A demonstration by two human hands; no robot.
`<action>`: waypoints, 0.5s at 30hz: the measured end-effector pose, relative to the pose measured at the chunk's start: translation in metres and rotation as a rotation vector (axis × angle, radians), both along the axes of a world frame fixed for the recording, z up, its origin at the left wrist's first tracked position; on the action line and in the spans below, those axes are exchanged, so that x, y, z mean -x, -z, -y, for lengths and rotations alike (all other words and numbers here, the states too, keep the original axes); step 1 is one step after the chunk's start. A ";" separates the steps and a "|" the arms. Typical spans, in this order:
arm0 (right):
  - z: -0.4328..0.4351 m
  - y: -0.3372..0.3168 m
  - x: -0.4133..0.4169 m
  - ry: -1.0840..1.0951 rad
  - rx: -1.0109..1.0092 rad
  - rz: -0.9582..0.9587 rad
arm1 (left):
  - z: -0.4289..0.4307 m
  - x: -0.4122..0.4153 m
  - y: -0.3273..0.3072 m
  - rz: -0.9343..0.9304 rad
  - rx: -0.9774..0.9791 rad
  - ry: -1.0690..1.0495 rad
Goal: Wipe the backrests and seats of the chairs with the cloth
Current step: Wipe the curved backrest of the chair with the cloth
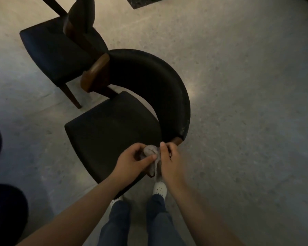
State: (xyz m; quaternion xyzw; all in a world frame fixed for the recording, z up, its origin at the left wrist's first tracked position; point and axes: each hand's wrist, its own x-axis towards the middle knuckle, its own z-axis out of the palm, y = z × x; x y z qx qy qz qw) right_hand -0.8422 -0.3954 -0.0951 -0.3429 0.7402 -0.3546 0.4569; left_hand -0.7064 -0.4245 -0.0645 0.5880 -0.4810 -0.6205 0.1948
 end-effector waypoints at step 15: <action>-0.073 0.059 0.003 0.253 -0.185 -0.077 | 0.005 -0.035 0.068 0.454 0.380 0.182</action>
